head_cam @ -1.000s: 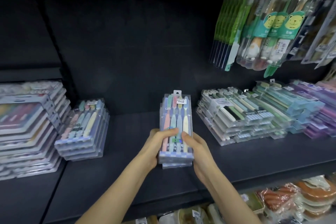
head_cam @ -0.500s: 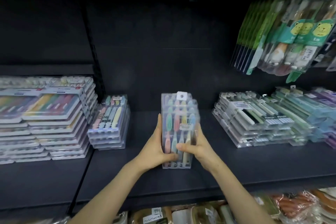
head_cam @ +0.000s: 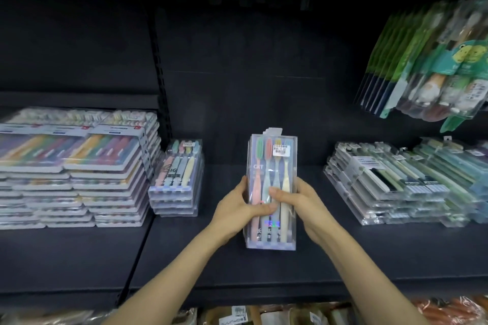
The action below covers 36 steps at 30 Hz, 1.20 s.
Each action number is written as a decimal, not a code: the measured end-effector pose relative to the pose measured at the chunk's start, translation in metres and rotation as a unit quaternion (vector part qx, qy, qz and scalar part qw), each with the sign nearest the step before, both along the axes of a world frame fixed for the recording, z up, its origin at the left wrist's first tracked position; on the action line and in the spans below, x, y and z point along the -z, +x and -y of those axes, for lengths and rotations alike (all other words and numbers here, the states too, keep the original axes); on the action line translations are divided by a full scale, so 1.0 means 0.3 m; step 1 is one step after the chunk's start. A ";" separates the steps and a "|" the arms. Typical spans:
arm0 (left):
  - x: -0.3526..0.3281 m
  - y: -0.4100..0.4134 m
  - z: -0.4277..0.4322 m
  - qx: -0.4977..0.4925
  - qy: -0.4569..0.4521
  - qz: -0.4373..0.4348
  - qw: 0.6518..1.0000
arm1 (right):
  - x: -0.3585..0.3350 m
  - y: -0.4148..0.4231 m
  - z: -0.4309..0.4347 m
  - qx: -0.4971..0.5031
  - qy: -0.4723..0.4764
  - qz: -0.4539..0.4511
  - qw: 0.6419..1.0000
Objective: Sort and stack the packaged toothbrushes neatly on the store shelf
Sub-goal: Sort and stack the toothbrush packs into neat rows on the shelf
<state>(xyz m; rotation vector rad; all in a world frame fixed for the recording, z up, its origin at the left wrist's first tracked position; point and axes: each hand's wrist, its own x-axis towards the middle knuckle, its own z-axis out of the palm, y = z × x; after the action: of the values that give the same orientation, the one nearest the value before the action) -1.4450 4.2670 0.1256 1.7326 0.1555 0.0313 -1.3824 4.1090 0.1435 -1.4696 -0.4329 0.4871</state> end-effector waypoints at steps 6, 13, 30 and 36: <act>-0.056 0.033 -0.052 0.005 -0.026 -0.183 0.983 | -0.004 0.067 -0.060 0.008 -0.118 -0.147 0.982; -0.080 0.047 -0.061 -0.018 -0.024 -0.216 0.976 | 0.031 0.109 -0.106 0.038 -0.123 -0.228 0.965; -0.019 -0.190 -0.465 -0.084 0.576 0.060 0.811 | -0.007 0.154 -0.406 0.019 -0.132 -0.229 0.964; 0.039 -0.157 -0.479 -0.054 0.579 0.014 0.814 | -0.018 0.162 -0.450 0.022 -0.141 -0.217 0.966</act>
<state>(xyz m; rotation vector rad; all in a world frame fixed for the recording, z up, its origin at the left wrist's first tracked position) -1.4920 4.4106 0.1138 2.9488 0.2378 0.2883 -1.3337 4.2439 0.1490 -1.5840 0.0194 0.8395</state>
